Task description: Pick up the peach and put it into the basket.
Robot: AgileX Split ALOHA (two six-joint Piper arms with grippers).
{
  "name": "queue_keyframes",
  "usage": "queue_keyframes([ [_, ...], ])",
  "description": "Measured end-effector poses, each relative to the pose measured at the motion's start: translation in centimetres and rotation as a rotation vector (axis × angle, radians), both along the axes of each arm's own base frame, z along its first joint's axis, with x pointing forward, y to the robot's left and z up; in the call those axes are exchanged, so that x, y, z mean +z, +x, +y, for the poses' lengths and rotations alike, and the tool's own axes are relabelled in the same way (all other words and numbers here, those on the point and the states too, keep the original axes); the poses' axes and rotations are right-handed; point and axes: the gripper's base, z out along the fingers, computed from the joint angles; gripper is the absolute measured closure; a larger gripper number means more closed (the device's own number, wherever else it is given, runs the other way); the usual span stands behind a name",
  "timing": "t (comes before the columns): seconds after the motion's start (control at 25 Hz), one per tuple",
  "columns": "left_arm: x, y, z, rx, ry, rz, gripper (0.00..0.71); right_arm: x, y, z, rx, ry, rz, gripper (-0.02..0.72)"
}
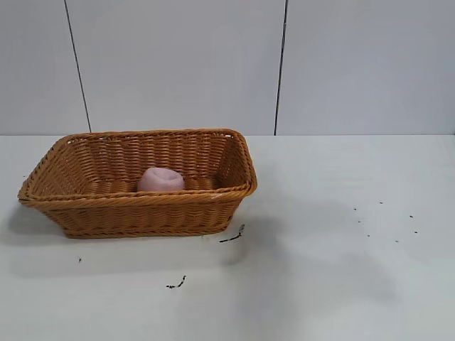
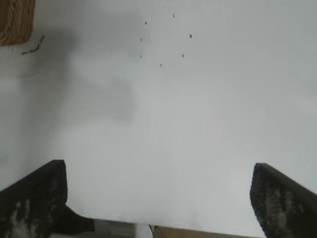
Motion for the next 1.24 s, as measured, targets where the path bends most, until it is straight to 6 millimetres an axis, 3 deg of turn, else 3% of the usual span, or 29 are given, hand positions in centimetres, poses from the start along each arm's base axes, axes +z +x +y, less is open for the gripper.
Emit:
queue_keyframes([
  [0.16, 0.0, 0.0, 0.0, 0.000, 0.000, 0.000, 0.018, -2.4, -2.6, -0.1, 0.003, -0.004, -0.089, 0.014],
  [0.64, 0.0, 0.0, 0.0, 0.000, 0.000, 0.000, 0.018, -1.8, -7.4, -0.2, 0.002, 0.001, -0.407, 0.014],
  [1.24, 0.0, 0.0, 0.0, 0.000, 0.000, 0.000, 0.018, -1.8, -7.7, -0.2, 0.000, 0.003, -0.429, 0.014],
])
